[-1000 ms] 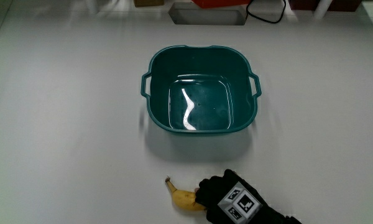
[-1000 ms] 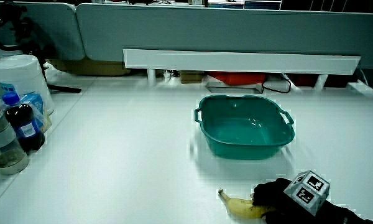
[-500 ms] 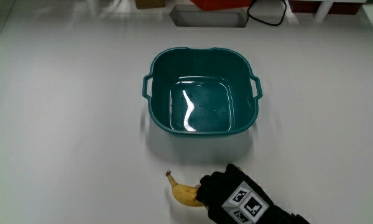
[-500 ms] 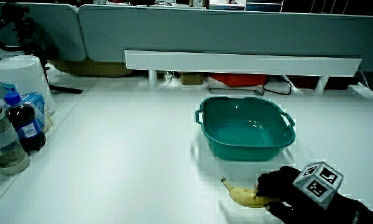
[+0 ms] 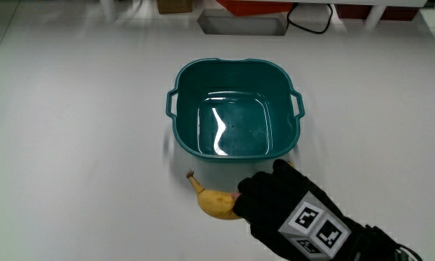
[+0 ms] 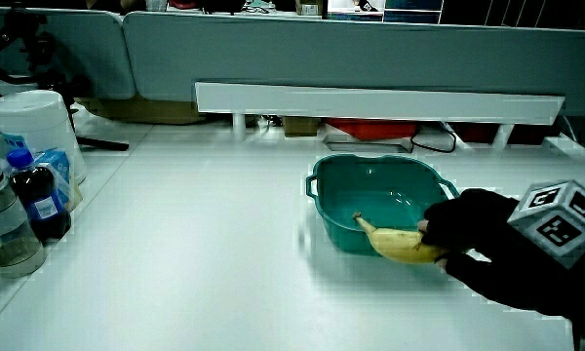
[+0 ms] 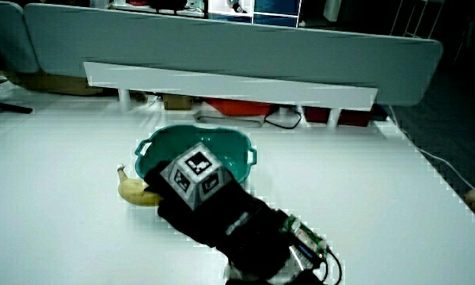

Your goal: Pick banana from desk

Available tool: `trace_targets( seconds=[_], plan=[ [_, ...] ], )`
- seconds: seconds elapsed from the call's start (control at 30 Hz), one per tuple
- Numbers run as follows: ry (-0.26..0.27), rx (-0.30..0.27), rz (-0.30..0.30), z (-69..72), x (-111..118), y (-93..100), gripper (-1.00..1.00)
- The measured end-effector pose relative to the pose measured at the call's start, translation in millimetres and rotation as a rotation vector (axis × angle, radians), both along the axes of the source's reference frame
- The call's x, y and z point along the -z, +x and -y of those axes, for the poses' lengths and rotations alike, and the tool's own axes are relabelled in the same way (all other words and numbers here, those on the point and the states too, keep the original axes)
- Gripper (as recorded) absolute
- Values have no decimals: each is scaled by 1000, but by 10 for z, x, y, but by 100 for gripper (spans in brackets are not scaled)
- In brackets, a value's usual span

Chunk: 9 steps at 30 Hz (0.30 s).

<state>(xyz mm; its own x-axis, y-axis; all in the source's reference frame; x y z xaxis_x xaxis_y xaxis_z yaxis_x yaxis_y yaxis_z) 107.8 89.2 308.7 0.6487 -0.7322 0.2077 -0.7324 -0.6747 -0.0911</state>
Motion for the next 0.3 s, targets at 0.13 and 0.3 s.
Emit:
trace_targets(
  seconds=[0.13,0.3],
  plan=[
    [0,-6,-4,87,33,9,100],
    [-28,-19,-5,249,13,18,100]
  ],
)
